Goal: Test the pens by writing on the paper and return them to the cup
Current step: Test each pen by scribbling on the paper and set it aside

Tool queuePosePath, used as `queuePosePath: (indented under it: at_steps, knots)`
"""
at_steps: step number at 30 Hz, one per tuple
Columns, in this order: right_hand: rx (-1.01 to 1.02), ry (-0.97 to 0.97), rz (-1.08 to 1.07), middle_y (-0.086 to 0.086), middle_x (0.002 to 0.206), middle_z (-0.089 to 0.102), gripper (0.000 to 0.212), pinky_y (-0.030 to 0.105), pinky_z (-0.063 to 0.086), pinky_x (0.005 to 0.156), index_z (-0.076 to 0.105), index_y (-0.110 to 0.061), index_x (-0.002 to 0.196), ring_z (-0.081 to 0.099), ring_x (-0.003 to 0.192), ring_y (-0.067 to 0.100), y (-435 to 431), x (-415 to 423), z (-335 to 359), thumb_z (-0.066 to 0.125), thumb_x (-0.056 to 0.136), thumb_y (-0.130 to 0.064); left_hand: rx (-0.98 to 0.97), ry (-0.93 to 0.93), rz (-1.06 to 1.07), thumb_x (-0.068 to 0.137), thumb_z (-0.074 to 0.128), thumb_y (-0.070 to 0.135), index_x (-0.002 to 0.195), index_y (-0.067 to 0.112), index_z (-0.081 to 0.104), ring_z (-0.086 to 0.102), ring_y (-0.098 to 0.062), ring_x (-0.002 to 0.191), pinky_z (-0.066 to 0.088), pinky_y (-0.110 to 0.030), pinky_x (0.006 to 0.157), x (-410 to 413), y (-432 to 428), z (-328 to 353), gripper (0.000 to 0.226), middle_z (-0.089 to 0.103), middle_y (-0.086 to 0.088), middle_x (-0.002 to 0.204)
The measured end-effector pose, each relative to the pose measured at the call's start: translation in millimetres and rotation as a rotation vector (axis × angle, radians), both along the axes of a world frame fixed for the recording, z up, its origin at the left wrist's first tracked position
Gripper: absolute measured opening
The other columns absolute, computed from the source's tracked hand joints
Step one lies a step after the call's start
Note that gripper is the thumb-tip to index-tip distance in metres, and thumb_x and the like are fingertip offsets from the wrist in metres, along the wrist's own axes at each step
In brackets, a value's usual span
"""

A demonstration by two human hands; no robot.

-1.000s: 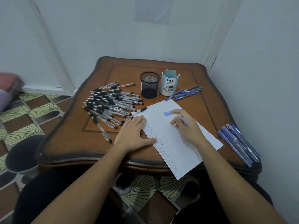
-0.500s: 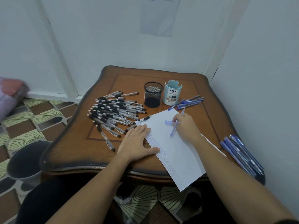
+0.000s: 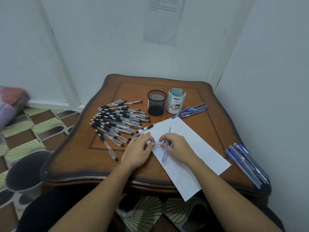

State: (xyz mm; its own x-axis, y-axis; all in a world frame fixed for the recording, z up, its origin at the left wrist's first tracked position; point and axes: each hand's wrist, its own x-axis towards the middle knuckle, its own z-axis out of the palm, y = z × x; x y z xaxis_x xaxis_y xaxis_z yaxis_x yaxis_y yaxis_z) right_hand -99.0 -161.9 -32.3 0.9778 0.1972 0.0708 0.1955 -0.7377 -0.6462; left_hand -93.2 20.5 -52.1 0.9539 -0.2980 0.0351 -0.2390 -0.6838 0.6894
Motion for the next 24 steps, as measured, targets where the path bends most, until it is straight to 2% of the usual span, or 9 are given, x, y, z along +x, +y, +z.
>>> queuePosePath:
  at_steps: [3,4,6,8,12,15,20,22,24]
  knots:
    - [0.271,0.009,-0.123,-0.023,0.109,0.058,0.024,0.011,0.043,0.082,0.066,-0.03,0.119,0.055,0.094,0.0,2,-5,3,0.048,0.103,-0.031,-0.156,0.014,0.074,0.099,0.049,0.033,0.093,0.036,0.056,0.049,-0.012,0.116,0.042,-0.04,0.097,1,2,-2,0.009,0.058,0.017,0.117]
    - [0.392,0.041,-0.221,-0.02,0.102,0.059,0.026,0.015,0.044,0.076,0.067,-0.032,0.115,0.054,0.088,0.004,2,-5,5,0.043,0.104,-0.033,-0.185,0.039,0.097,0.099,0.05,0.034,0.095,0.037,0.057,0.05,-0.01,0.111,0.044,-0.04,0.094,1,2,-2,0.009,0.059,0.018,0.113]
    - [0.639,0.146,-0.379,-0.006,0.082,0.054,0.031,0.021,0.041,0.061,0.069,-0.026,0.108,0.047,0.073,0.01,1,-4,9,0.038,0.106,-0.029,-0.21,0.065,0.127,0.098,0.05,0.034,0.098,0.037,0.059,0.053,-0.007,0.103,0.047,-0.039,0.09,2,2,-1,0.009,0.06,0.019,0.107]
    - [0.771,0.208,-0.411,0.004,0.072,0.051,0.026,0.024,0.04,0.053,0.066,-0.018,0.104,0.046,0.065,0.015,0,-6,12,0.04,0.105,-0.018,-0.224,0.064,0.142,0.098,0.051,0.033,0.097,0.036,0.06,0.054,-0.006,0.097,0.048,-0.038,0.087,1,0,1,0.009,0.061,0.018,0.101]
    - [0.814,0.22,-0.401,0.007,0.074,0.06,0.008,0.022,0.043,0.05,0.056,-0.016,0.095,0.053,0.063,0.013,3,-10,12,0.052,0.101,-0.017,-0.248,0.061,0.153,0.098,0.053,0.03,0.096,0.035,0.061,0.055,-0.004,0.094,0.048,-0.034,0.084,-1,0,2,0.01,0.062,0.016,0.097]
    - [0.84,0.213,-0.406,0.007,0.075,0.064,0.009,0.02,0.042,0.049,0.054,-0.014,0.095,0.052,0.061,0.011,3,-11,11,0.056,0.099,-0.021,-0.265,0.059,0.151,0.098,0.054,0.03,0.095,0.035,0.061,0.055,-0.001,0.092,0.048,-0.032,0.082,-1,0,3,0.01,0.063,0.017,0.094]
    - [0.796,0.246,-0.256,0.002,0.071,0.064,0.001,0.02,0.041,0.049,0.067,-0.013,0.094,0.05,0.061,0.014,9,-20,9,0.066,0.093,-0.013,-0.3,0.045,0.144,0.097,0.055,0.029,0.092,0.035,0.063,0.057,0.002,0.09,0.049,-0.032,0.083,1,1,-1,0.01,0.064,0.02,0.091]
    - [0.84,0.292,-0.25,0.008,0.08,0.069,0.009,0.022,0.043,0.054,0.073,-0.014,0.097,0.056,0.071,0.016,10,-20,12,0.065,0.094,-0.014,-0.336,0.063,0.154,0.097,0.055,0.03,0.092,0.036,0.063,0.058,0.002,0.094,0.049,-0.033,0.086,2,2,-3,0.011,0.066,0.02,0.093]
    - [0.998,0.372,-0.304,0.012,0.085,0.071,0.027,0.025,0.043,0.059,0.076,-0.012,0.099,0.058,0.079,0.019,8,-17,15,0.051,0.101,-0.021,-0.373,0.091,0.162,0.097,0.055,0.031,0.091,0.036,0.064,0.059,0.001,0.096,0.048,-0.033,0.088,2,2,-2,0.012,0.069,0.019,0.093]
